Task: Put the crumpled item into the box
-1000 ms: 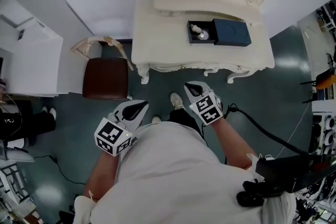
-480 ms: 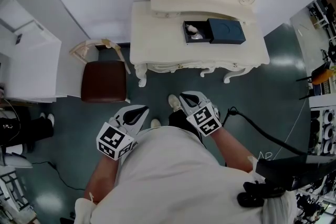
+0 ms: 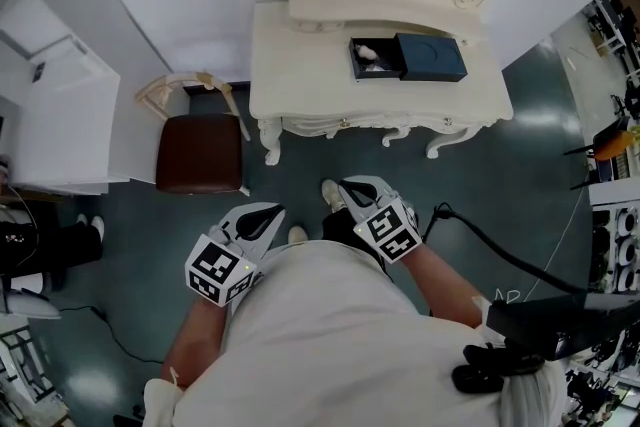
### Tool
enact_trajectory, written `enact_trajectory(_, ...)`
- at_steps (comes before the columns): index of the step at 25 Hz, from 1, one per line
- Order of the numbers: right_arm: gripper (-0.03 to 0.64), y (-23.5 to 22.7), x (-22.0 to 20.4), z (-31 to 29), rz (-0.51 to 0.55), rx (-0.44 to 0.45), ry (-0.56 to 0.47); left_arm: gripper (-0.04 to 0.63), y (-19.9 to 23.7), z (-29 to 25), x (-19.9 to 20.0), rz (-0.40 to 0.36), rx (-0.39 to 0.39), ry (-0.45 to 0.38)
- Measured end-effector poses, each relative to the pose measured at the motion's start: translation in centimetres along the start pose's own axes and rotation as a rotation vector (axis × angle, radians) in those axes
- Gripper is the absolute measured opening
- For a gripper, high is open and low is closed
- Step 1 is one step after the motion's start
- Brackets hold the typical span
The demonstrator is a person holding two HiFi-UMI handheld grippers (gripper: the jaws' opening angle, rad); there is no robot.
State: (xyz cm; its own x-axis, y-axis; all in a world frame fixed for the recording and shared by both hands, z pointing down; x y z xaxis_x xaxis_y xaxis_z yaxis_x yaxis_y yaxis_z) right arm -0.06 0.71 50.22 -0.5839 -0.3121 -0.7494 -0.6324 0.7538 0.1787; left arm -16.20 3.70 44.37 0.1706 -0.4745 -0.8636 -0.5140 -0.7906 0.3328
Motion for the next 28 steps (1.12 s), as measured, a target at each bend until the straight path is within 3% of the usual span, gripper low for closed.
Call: enact_trajectory(28,0.000,1.5,0.7,1.0,0.033,0.014,-0.027,0.002,-1.1,0.4,-0.9,0.014,0.009,0.004)
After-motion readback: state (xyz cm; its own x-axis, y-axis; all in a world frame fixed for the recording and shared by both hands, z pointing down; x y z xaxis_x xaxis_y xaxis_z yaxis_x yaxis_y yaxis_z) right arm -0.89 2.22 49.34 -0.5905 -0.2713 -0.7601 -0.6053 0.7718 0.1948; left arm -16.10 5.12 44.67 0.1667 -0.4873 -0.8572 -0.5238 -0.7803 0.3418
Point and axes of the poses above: the fingertips, and each gripper's own axes: z backward along the fingers, y to its left, x out of its top, the point moved 4 cm from there along z, backward along the fingers, and after that the axes turned 5 degrees about z, right-handed, at the moved point
